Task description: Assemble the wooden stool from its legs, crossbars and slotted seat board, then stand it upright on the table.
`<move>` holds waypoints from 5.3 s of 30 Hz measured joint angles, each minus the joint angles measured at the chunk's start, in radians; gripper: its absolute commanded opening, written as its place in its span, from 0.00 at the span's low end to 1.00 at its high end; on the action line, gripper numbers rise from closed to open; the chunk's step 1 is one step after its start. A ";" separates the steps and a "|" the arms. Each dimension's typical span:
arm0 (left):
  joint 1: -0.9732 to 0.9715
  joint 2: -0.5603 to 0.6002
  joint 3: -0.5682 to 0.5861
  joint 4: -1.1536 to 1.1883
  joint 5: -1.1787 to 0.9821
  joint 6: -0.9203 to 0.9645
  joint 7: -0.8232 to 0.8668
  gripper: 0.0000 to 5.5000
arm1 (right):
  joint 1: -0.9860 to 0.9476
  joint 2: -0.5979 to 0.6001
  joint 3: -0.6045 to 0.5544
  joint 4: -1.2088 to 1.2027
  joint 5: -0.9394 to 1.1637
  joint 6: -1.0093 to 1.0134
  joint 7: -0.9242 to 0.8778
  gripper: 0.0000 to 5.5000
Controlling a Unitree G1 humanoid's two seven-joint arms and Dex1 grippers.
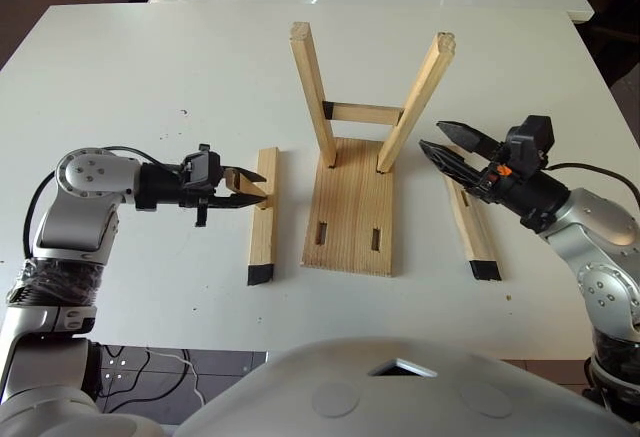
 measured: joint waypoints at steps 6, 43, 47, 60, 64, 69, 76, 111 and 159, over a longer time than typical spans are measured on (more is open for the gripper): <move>-0.023 0.000 -0.037 0.023 0.006 -0.006 -0.008 0.24 | -0.001 0.000 0.006 0.000 -0.012 0.000 0.001 0.38; 0.038 -0.166 -0.101 0.176 0.085 -0.055 0.297 0.52 | -0.051 -0.048 0.060 0.061 -0.056 0.002 0.092 0.38; 0.101 -0.188 -0.045 0.152 0.043 -0.050 0.341 0.52 | -0.058 -0.072 0.057 0.073 -0.062 0.002 0.111 0.38; 0.190 -0.141 0.227 -0.393 -0.295 0.304 0.460 0.52 | -0.101 -0.096 0.035 0.085 -0.062 0.002 0.142 0.38; 0.114 -0.135 0.268 -0.451 -0.384 0.401 0.521 0.52 | -0.102 -0.099 0.034 0.086 -0.063 0.001 0.144 0.38; 0.064 -0.158 0.236 -0.458 -0.402 0.452 0.549 0.40 | -0.107 -0.097 0.045 0.088 -0.075 -0.011 0.144 0.38; 0.010 -0.161 0.233 -0.438 -0.426 0.508 0.550 0.40 | -0.105 -0.098 0.058 0.091 -0.109 -0.031 0.153 0.38; -0.137 -0.218 0.303 -0.371 -0.667 0.721 0.590 0.40 | -0.052 -0.038 0.159 0.126 -0.262 -0.069 0.091 0.38; 0.526 -0.265 0.066 -0.768 -0.448 0.685 0.851 0.40 | -0.014 -0.052 -0.018 0.131 -0.217 -0.076 0.103 0.38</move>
